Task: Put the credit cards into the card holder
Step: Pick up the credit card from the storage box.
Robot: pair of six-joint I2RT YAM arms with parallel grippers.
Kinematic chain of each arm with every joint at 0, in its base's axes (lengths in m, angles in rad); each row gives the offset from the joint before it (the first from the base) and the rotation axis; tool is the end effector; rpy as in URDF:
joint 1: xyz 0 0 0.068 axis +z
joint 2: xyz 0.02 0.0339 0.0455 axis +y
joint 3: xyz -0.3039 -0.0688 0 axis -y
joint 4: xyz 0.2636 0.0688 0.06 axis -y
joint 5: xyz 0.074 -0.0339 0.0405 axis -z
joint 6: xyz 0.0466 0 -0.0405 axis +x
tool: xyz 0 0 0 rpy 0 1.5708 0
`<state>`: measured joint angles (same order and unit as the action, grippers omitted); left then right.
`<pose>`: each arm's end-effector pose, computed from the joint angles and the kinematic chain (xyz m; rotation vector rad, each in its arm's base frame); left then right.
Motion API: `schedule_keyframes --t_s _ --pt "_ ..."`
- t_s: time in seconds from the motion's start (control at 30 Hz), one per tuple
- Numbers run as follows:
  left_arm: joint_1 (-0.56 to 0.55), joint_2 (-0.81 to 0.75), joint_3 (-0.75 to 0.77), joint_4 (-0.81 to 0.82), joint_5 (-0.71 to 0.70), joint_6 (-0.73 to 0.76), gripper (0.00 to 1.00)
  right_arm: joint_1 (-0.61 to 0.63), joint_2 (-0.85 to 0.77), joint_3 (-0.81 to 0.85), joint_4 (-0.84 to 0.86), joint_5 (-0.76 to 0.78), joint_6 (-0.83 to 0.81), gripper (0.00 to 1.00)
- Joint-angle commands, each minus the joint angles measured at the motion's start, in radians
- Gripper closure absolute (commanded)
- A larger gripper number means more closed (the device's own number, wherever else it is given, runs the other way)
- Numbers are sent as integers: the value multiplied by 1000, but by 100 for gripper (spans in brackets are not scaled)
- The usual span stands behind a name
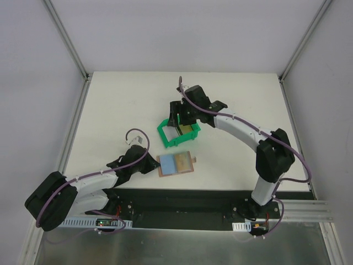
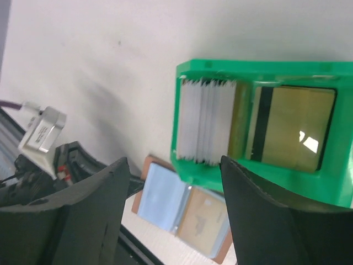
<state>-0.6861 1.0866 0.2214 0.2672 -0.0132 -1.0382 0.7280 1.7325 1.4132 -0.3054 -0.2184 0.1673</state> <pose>0.1511 -0.1229 0.1528 -0.4172 2.2990 -0.9280 0.3180 0.2970 0.3178 -0.7519 2.1502 0.7286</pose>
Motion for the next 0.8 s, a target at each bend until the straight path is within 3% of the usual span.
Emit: schedule_keyframes --t_s 0.0,0.77 --pt "3 30 -7 -6 -30 7 100 -32 107 125 -130 -24 -84 30" --pt "17 41 -7 21 10 26 100 -62 363 225 -83 -139 -81 25"
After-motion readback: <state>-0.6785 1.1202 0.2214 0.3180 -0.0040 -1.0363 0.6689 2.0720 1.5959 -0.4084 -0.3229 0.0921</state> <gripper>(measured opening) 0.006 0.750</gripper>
